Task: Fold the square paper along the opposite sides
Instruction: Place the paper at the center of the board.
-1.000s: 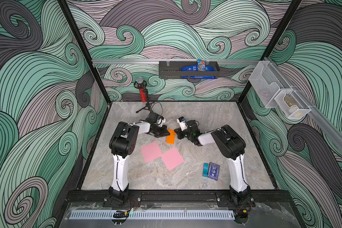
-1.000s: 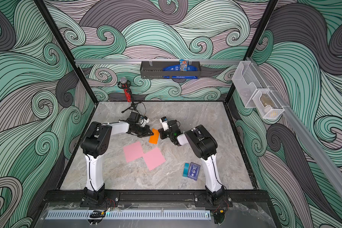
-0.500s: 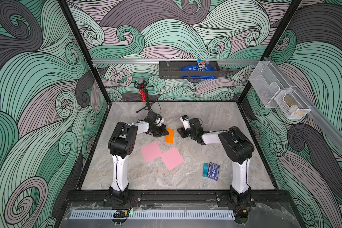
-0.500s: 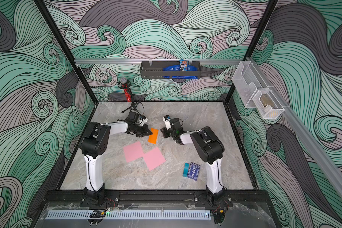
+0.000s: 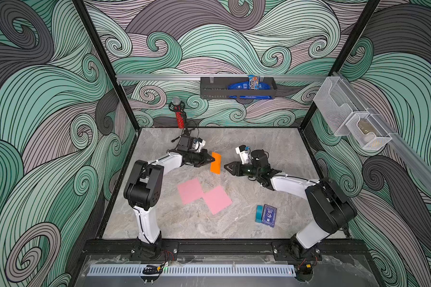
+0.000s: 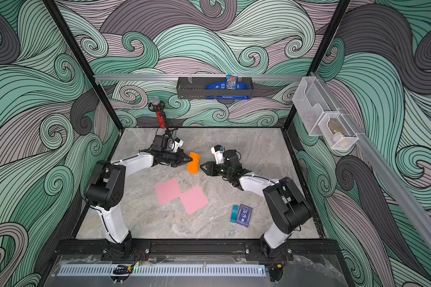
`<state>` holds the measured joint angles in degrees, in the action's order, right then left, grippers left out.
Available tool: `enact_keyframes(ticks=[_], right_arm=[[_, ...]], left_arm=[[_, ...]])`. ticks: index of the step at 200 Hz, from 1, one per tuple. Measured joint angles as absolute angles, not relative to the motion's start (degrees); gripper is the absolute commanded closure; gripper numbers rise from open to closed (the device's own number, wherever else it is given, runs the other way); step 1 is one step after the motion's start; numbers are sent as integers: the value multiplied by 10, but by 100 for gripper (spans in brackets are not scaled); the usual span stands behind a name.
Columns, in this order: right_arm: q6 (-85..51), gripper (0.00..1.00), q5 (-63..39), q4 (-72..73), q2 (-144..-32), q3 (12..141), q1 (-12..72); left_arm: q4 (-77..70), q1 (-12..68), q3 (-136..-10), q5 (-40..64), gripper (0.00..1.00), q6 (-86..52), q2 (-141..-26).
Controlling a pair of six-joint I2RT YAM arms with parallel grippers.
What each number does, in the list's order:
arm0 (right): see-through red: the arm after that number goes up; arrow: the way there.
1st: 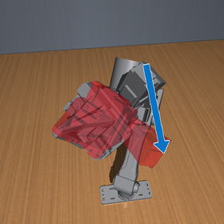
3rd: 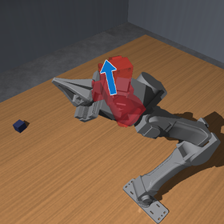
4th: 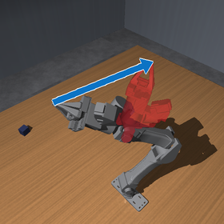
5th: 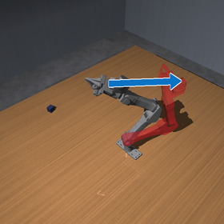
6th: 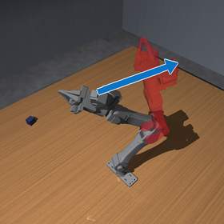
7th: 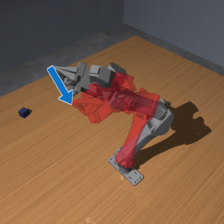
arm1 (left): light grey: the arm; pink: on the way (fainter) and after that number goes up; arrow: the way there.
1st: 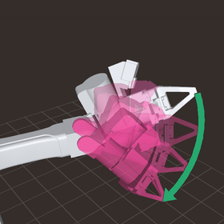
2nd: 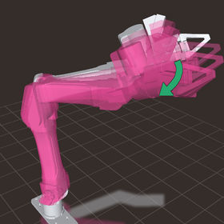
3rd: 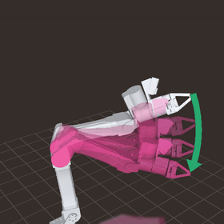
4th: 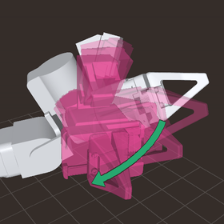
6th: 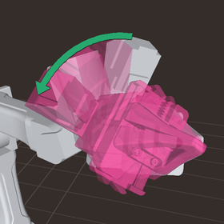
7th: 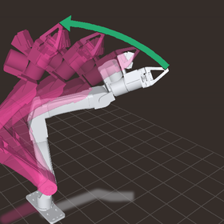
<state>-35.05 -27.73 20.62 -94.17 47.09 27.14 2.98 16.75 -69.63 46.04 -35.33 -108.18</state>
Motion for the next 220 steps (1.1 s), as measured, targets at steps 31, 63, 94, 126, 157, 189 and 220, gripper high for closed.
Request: enact_keyframes(ticks=[31,63,94,126,157,189,220], right_arm=[[-433,54,-368,205,-983,495,259],[-503,57,-430,221,-1034,509,252],[-570,62,-458,291,-1039,488,251],[-608,68,-469,342,-1039,486,251],[-622,75,-470,363,-1039,486,251],[-623,80,-470,367,-1039,486,251],[-621,88,-469,367,-1039,486,251]], left_arm=[[-5,168,-682,489,100,-387,-1080],[-27,168,-675,506,100,-412,-1080],[-46,168,-672,517,100,-429,-1078],[-59,166,-671,523,100,-441,-1077],[-65,165,-666,527,100,-446,-1077],[-69,164,-665,530,100,-447,-1074],[-73,162,-665,531,100,-448,-1073]])
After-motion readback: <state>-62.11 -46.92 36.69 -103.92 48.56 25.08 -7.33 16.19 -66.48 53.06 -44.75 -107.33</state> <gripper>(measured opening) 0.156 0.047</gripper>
